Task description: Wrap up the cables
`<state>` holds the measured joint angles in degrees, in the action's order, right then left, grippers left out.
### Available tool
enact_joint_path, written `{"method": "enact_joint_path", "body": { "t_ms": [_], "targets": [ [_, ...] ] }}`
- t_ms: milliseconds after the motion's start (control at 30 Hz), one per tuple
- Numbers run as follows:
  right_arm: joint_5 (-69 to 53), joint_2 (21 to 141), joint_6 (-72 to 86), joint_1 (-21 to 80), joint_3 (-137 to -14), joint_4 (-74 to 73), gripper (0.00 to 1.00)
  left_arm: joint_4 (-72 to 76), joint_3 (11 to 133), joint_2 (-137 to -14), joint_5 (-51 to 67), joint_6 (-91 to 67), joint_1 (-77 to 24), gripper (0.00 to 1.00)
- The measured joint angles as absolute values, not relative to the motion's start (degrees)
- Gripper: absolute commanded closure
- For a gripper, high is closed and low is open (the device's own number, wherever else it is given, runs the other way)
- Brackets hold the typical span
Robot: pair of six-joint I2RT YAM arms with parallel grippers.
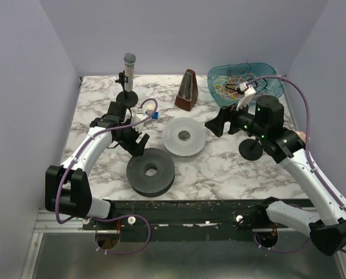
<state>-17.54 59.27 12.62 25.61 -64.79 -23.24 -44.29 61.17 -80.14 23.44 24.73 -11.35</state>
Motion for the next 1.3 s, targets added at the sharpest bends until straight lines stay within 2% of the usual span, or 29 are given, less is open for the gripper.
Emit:
{"method": "enact_joint_path", "body": {
  "t_ms": [200, 267, 333, 433, 533, 700, 967, 1167, 1300],
  "targets": [
    [-15.22, 61.32, 12.60, 29.39, -63.57, -22.74, 0.02, -43.75, 54.00, -79.94, 23.81, 26.65, -11.18, 0.12],
    [-14.48, 62.28, 12.51, 30.59, -63.42, -22.20, 0.02, -42.94, 53.43, -79.83, 24.49, 26.44, -11.00, 0.16],
    [-13.67, 63.26, 12.34, 31.46, -63.35, -22.00, 0.02, -42.72, 53.30, -79.90, 25.21, 26.35, -10.98, 0.26],
    [-12.58, 64.77, 11.90, 32.10, -63.35, -21.98, 0.01, -42.98, 53.12, -80.25, 27.59, 26.46, -10.81, 0.56],
    [-11.99, 66.28, 11.51, 32.32, -63.35, -21.93, 0.01, -43.20, 53.78, -80.66, 29.65, 26.81, -10.22, 1.00],
    [-10.94, 70.76, 9.93, 32.49, -65.78, -22.83, 0.01, -43.20, 55.00, -82.56, 31.07, 28.23, -6.68, 1.00],
    [-3.66, 80.73, 3.60, 32.69, -83.05, -27.38, 0.00, -44.16, 55.35, -83.74, 27.66, 30.15, -0.25, 1.00],
    [2.87, 81.12, -2.37, 32.69, -84.97, -29.78, 0.00, -44.29, 56.99, -83.11, 24.93, 32.21, 4.43, 0.99],
    [4.91, 82.02, -8.10, 32.69, -84.95, -32.49, 0.00, -44.69, 57.65, -81.30, 24.97, 33.91, 4.97, 0.71]
  ]
}}
